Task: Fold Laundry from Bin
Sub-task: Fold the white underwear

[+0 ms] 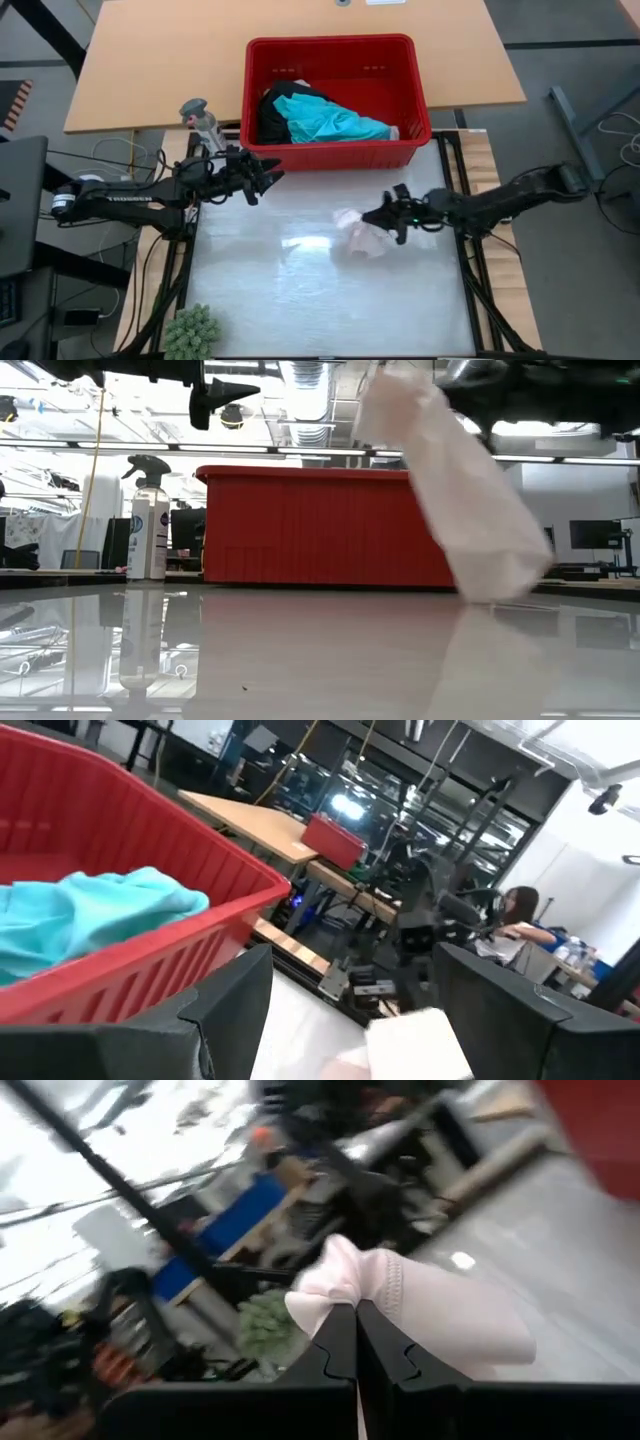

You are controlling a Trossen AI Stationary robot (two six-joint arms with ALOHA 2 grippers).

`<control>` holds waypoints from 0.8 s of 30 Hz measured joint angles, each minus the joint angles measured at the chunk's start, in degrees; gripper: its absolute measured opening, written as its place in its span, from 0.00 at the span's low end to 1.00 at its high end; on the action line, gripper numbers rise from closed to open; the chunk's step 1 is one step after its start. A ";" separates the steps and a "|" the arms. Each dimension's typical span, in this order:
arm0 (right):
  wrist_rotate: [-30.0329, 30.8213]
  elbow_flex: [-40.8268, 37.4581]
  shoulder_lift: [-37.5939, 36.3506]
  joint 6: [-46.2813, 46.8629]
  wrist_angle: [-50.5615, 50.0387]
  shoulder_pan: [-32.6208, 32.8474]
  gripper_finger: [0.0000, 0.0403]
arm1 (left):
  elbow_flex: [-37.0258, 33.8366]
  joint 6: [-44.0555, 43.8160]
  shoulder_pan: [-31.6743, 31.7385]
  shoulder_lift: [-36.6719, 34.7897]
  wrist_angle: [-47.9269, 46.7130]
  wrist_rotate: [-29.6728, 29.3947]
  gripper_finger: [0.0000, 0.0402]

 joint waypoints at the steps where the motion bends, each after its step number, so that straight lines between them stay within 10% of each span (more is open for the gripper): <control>1: -2.93 1.89 2.45 -1.49 3.62 -0.55 0.05 | 0.00 0.02 0.00 0.02 -0.26 0.03 0.66; 6: -7.75 7.73 10.77 -3.74 10.91 -0.77 0.05 | 0.00 0.79 0.00 0.00 -1.29 0.44 0.66; 15: 2.61 1.08 23.01 11.23 8.93 3.32 0.22 | 0.00 -1.20 -0.34 0.00 -9.38 3.41 0.66; 24: 1.62 -8.37 19.60 25.44 14.92 4.72 0.46 | -0.02 -3.35 -0.69 4.85 -11.95 6.71 0.66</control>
